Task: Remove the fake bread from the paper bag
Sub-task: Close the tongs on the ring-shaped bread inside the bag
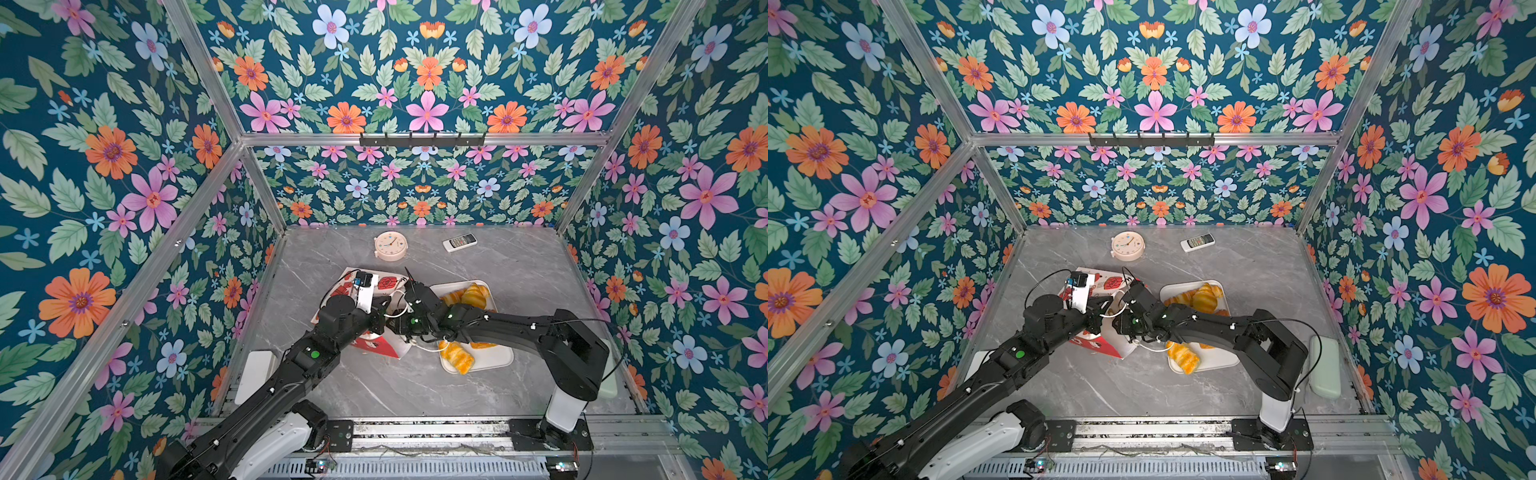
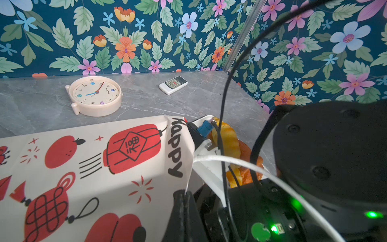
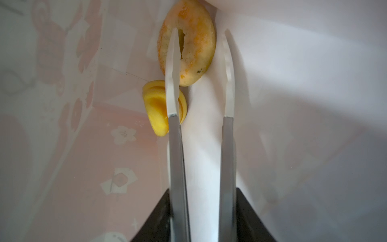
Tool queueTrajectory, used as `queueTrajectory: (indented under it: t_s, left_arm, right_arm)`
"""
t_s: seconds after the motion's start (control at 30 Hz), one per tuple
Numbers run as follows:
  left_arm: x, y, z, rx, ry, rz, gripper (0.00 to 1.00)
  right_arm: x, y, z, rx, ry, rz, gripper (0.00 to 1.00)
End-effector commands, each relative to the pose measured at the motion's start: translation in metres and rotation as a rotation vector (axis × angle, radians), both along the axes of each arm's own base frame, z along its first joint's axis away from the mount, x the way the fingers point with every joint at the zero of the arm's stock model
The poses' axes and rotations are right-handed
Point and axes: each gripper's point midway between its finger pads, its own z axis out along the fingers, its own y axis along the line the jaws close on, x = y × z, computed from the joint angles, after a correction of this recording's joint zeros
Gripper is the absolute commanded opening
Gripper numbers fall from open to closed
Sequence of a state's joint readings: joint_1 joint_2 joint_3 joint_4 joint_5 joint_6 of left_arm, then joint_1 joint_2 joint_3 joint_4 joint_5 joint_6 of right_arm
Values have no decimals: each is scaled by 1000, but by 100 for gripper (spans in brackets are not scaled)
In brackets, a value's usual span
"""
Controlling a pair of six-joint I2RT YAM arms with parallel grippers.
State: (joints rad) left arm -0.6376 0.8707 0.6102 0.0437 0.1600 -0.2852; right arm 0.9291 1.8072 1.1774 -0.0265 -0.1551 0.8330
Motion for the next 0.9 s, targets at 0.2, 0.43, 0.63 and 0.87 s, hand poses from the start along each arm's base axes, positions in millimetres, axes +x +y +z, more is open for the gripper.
queueTrajectory:
  t_s: [0.2,0.43,0.63,0.87]
  left_arm:
    - [0,-11,9,-28,-21,-50,0]
    - [-1,-7,10,-27,-28,-34,0]
    - [-2,0,11,-17,-32,-7,0]
    - [-2,5,4,13,-20,11,0]
  right_arm:
    - [3,24,0,32,22,61,44]
    - [1,31,-11,28,51,85,33]
    - [-3,20,-12,14,45,76,21]
    - [-15,-8,3,-7,23,63,12]
